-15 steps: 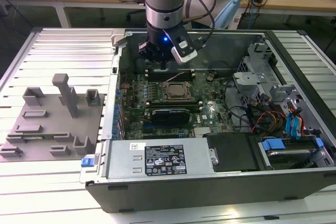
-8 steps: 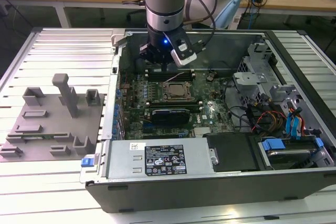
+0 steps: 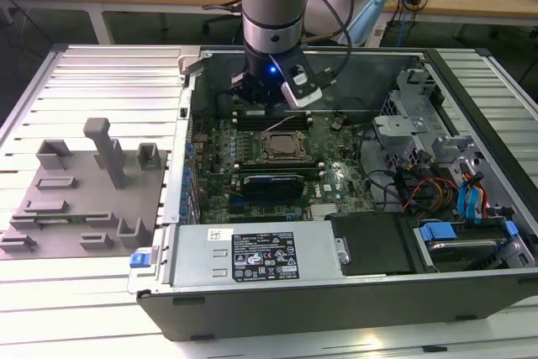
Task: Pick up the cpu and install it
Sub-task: 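Install the first cpu locking lever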
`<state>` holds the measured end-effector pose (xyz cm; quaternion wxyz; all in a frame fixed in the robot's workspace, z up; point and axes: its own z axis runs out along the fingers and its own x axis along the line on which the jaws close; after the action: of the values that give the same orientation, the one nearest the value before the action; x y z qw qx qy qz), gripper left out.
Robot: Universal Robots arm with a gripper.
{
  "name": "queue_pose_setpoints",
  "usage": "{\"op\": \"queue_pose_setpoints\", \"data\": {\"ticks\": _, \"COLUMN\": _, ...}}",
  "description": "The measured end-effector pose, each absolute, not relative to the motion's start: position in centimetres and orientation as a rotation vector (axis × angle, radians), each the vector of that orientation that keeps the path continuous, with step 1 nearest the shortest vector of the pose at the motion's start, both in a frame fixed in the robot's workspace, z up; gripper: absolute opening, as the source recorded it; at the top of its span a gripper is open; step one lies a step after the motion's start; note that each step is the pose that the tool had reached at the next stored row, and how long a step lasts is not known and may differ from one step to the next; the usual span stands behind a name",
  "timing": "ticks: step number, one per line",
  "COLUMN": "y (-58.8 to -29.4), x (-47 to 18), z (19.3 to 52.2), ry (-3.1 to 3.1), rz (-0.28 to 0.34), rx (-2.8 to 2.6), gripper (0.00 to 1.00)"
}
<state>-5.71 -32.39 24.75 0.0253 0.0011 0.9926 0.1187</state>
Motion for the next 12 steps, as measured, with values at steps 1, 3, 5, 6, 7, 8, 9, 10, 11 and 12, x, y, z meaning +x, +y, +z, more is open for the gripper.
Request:
{"op": "queue_pose_setpoints", "data": {"ticks": 1, "y": -32.4, "x": -5.5, "z": 24.7, "ry": 3.069, "rz": 0.367, "rx": 0.006, "gripper": 0.11}}
{"op": "queue_pose_setpoints", "data": {"ticks": 3, "y": -32.4, "x": -5.2, "z": 24.6, "ry": 3.069, "rz": 0.367, "rx": 0.009, "gripper": 0.11}}
{"op": "queue_pose_setpoints", "data": {"ticks": 5, "y": -32.4, "x": -4.9, "z": 24.6, "ry": 3.069, "rz": 0.367, "rx": 0.012, "gripper": 0.11}}
{"op": "queue_pose_setpoints", "data": {"ticks": 6, "y": -32.4, "x": -4.8, "z": 24.6, "ry": 3.068, "rz": 0.366, "rx": 0.013, "gripper": 0.11}}
{"op": "queue_pose_setpoints", "data": {"ticks": 7, "y": -32.4, "x": -4.7, "z": 24.5, "ry": 3.068, "rz": 0.366, "rx": 0.015, "gripper": 0.11}}
{"op": "queue_pose_setpoints", "data": {"ticks": 8, "y": -32.4, "x": -4.6, "z": 24.5, "ry": 3.068, "rz": 0.366, "rx": 0.016, "gripper": 0.11}}
{"op": "queue_pose_setpoints", "data": {"ticks": 9, "y": -32.4, "x": -4.5, "z": 24.5, "ry": 3.068, "rz": 0.366, "rx": 0.018, "gripper": 0.11}}
{"op": "queue_pose_setpoints", "data": {"ticks": 10, "y": -32.4, "x": -4.4, "z": 24.4, "ry": 3.068, "rz": 0.366, "rx": 0.019, "gripper": 0.11}}
{"op": "queue_pose_setpoints", "data": {"ticks": 11, "y": -32.4, "x": -4.2, "z": 24.4, "ry": 3.068, "rz": 0.366, "rx": 0.021, "gripper": 0.11}}
{"op": "queue_pose_setpoints", "data": {"ticks": 12, "y": -32.4, "x": -4.1, "z": 24.4, "ry": 3.068, "rz": 0.366, "rx": 0.023, "gripper": 0.11}}
